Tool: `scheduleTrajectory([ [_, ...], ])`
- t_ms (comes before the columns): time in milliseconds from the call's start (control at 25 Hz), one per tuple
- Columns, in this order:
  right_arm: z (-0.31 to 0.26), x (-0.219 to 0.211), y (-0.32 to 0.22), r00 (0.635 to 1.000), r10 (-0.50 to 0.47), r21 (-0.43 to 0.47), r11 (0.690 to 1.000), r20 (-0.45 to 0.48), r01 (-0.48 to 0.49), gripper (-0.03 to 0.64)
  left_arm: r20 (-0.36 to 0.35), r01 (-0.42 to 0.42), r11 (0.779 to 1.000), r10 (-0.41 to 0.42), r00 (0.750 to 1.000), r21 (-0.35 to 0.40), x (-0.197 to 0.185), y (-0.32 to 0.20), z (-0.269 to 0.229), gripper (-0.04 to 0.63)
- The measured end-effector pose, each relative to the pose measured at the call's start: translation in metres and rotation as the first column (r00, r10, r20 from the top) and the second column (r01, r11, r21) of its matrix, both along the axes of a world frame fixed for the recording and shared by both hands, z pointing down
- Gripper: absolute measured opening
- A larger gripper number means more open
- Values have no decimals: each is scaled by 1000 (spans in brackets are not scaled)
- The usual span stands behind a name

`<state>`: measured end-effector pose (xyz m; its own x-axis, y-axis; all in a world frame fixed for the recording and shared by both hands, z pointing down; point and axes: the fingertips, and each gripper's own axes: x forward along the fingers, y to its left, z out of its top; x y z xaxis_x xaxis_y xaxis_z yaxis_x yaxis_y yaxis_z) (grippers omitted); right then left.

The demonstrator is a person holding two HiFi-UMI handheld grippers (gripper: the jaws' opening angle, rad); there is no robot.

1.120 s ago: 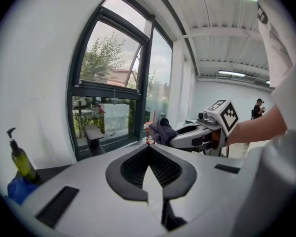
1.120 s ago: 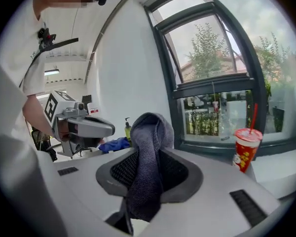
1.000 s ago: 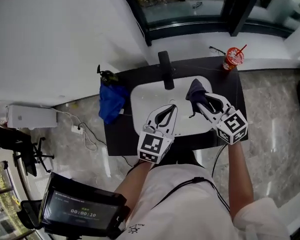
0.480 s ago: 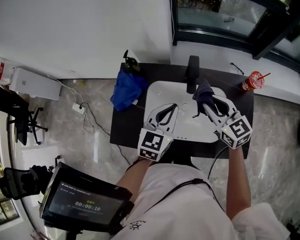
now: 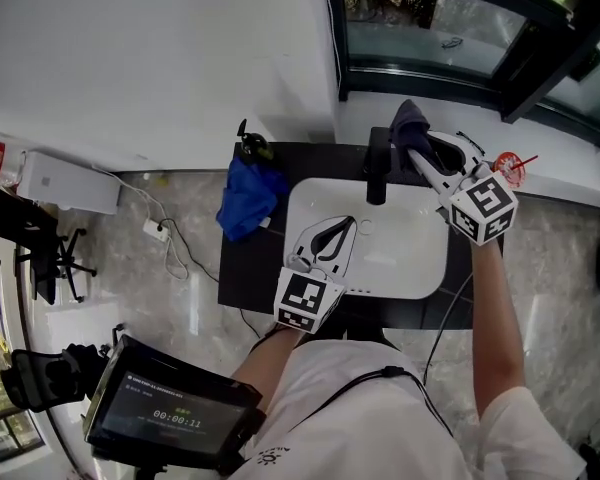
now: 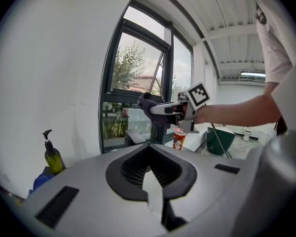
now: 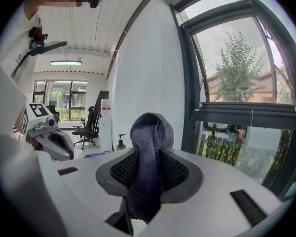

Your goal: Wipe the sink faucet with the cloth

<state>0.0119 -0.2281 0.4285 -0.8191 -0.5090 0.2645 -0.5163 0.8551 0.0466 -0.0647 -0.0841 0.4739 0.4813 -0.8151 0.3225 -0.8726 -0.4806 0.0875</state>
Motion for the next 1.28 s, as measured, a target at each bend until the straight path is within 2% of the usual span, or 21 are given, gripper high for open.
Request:
scheduleTrajectory([
  [120, 1, -7, -33, 997, 3, 20, 1000, -77, -1, 120, -5, 1, 1000, -1, 1000, 0, 1, -2, -2, -6],
  [200, 14, -20, -50, 987, -38, 1, 999, -155, 39, 120, -6, 9, 1000, -9, 1000, -5, -3, -5, -1, -6],
  [320, 41, -38, -61, 952, -115, -19, 993, -283, 114, 120, -2, 25, 1000, -25, 1000, -12, -8, -6, 0, -6],
  [400, 53, -44, -62, 935, -148, -40, 989, -323, 143, 120, -4, 31, 999, -31, 1000, -15, -9, -6, 0, -6],
  [680, 76, -58, -47, 897, -210, -76, 978, -389, 195, 120, 0, 29, 999, -29, 1000, -23, -14, -10, 3, -6],
  [840, 79, -58, -34, 889, -241, -106, 970, -390, 216, 120, -1, 9, 1000, -9, 1000, -25, -12, -13, 3, -6],
  [1280, 86, -44, 53, 823, -423, -216, 905, -380, 366, 120, 10, -47, 999, 48, 999, -24, 4, 0, 3, -6],
])
